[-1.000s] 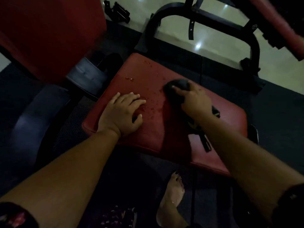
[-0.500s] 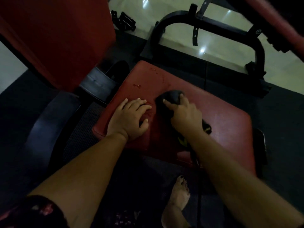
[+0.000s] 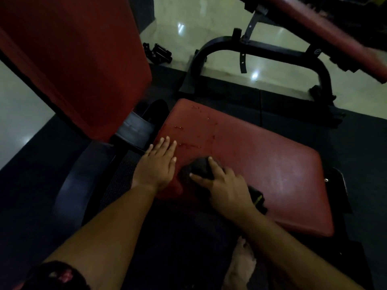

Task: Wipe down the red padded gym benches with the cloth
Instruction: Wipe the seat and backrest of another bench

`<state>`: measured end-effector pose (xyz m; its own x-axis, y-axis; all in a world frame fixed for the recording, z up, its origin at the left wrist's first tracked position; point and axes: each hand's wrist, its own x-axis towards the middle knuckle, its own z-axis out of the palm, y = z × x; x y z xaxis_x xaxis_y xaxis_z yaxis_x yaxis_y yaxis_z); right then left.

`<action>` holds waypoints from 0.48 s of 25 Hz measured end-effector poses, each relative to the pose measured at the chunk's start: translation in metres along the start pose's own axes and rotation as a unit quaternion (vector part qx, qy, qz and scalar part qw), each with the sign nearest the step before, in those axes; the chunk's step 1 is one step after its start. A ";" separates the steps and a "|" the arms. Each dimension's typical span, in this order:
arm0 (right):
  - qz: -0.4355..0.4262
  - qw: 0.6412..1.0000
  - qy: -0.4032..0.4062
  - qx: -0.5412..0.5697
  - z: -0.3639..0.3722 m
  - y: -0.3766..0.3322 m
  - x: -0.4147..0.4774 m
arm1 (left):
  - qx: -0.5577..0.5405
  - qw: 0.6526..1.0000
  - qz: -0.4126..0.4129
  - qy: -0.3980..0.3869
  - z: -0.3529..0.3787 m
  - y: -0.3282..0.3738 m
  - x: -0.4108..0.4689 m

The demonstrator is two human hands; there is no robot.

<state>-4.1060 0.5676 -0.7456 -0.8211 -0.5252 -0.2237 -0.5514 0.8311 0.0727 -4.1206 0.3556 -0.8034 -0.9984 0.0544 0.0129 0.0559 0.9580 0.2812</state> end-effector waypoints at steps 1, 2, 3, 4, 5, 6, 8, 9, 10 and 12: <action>0.012 1.000 0.004 0.000 -0.007 0.014 0.021 | 0.000 1.000 0.000 0.015 0.003 -0.001 0.001; 0.035 0.999 0.009 -0.002 -0.013 0.028 0.044 | -0.004 1.000 0.000 0.026 0.004 -0.002 0.002; 0.060 0.998 0.023 0.000 -0.016 0.044 0.066 | -0.009 0.999 -0.001 0.031 0.004 -0.003 0.002; 0.082 0.996 0.032 0.003 -0.015 0.059 0.087 | -0.014 0.999 -0.003 0.039 0.004 -0.003 0.002; 0.105 0.993 0.045 0.008 -0.017 0.072 0.107 | -0.014 0.999 -0.006 0.043 0.005 -0.004 0.001; 0.127 0.990 0.057 0.005 -0.016 0.082 0.124 | -0.015 0.999 -0.008 0.046 0.005 -0.005 0.001; 0.173 0.983 0.064 -0.008 -0.018 0.096 0.157 | -0.013 0.999 -0.009 0.048 0.006 -0.005 0.002; 0.186 0.981 0.052 -0.014 -0.023 0.096 0.170 | -0.012 0.999 -0.009 0.047 0.007 -0.004 0.002; 0.184 0.982 0.043 -0.019 -0.028 0.090 0.178 | -0.014 0.999 -0.008 0.047 0.007 -0.004 0.002; 0.150 0.987 0.041 -0.034 -0.036 0.069 0.179 | -0.015 0.999 -0.006 0.046 0.006 -0.004 0.002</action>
<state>-4.2958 0.5243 -0.7457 -0.9566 -0.2727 -0.1031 -0.2880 0.9389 0.1886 -4.1229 0.3537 -0.8107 -0.9951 0.0159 0.0971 0.0455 0.9495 0.3106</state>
